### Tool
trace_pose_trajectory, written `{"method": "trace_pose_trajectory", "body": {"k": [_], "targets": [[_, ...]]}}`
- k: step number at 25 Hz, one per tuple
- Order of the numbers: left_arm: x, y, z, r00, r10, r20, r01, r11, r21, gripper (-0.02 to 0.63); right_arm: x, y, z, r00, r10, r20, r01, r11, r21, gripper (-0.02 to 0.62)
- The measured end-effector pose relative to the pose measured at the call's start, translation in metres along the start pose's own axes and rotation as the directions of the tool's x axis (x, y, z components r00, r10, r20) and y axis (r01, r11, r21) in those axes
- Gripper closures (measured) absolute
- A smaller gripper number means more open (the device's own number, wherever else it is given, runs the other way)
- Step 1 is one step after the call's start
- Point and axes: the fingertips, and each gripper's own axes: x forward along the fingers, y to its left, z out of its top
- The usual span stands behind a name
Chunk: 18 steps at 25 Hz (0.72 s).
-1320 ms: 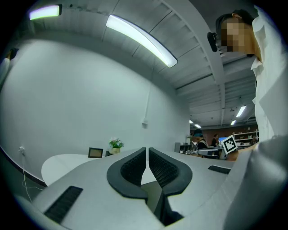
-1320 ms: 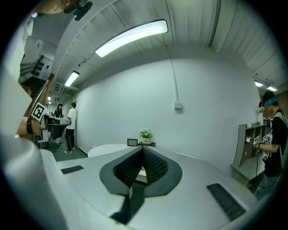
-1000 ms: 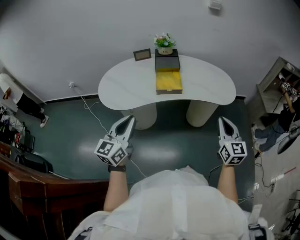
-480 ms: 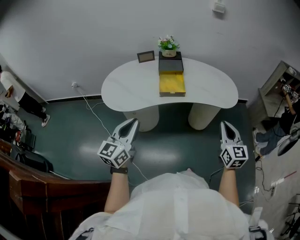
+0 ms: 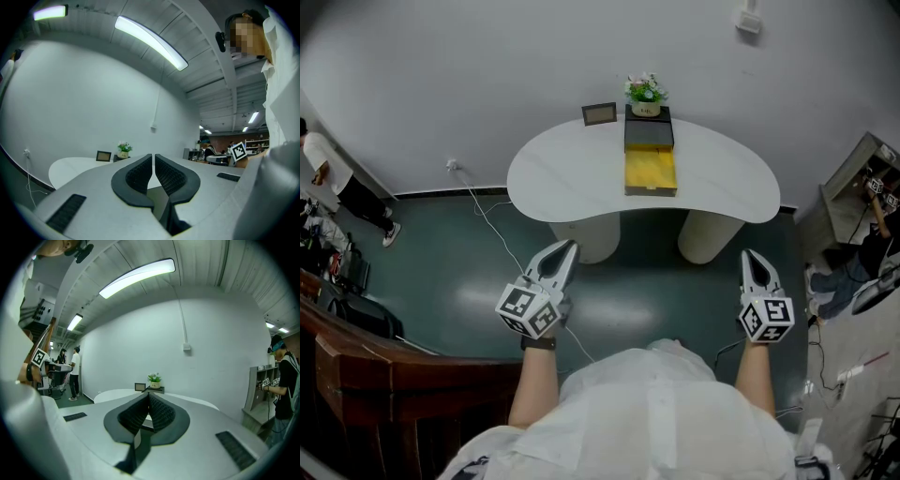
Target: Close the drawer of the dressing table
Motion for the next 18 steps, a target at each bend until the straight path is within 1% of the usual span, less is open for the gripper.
{"method": "trace_pose_trajectory", "body": {"k": [9,18], "targets": [[0.006,0.010,-0.007,1.000,0.008,-0.001,-0.008,1.000,-0.026,0.574,0.013,0.001,-0.001,1.000,0.009,-0.017,-0.009,1.000,-0.009,0.586],[0.050,0.022,-0.006,1.000,0.009,-0.015,-0.010,0.999,-0.032,0.574,0.056,-0.028,-0.003,0.999,0.022,-0.034,-0.022,1.000,0.004,0.586]]}}
